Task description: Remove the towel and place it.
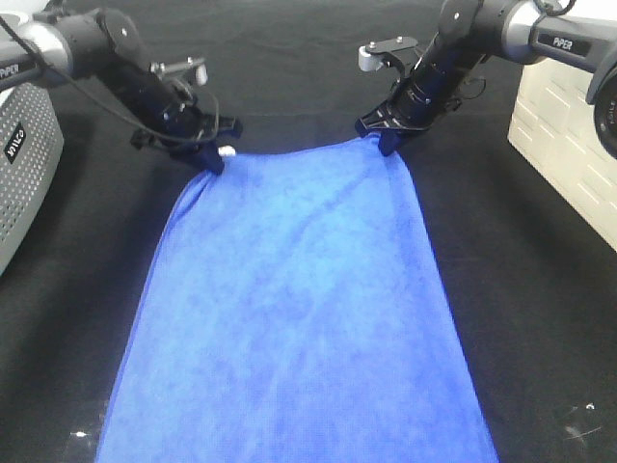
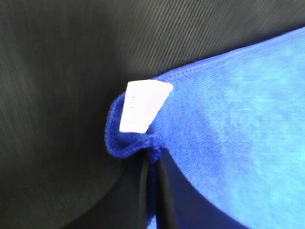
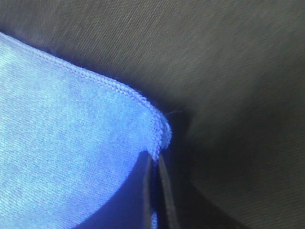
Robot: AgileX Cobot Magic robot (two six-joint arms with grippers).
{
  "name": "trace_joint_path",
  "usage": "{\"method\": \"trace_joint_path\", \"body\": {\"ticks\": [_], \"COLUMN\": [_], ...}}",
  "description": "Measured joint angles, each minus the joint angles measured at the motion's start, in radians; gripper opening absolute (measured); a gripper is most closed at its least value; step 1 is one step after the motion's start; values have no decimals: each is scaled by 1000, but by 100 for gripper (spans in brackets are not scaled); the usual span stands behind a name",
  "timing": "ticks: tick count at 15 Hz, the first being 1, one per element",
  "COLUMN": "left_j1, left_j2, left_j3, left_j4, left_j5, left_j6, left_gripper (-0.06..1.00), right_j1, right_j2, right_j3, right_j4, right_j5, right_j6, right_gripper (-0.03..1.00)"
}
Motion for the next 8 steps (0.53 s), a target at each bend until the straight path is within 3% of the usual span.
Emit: {"method": "trace_joint_path", "body": {"ticks": [3, 8], "left_j1": [0, -1], "left_j2": [0, 0], "left_j3": [-80, -101], "left_j4": [31, 61], "left_j5": [-41, -158], "left_j6": [3, 21], "left_gripper": [1, 1], "right_j1": [0, 0], "right_j2": [-18, -36], "right_j3": [1, 1], "right_j4": [-5, -9], "right_j5": [-88, -217], "right_j6": [-1, -1], "right_gripper": [1, 1]}}
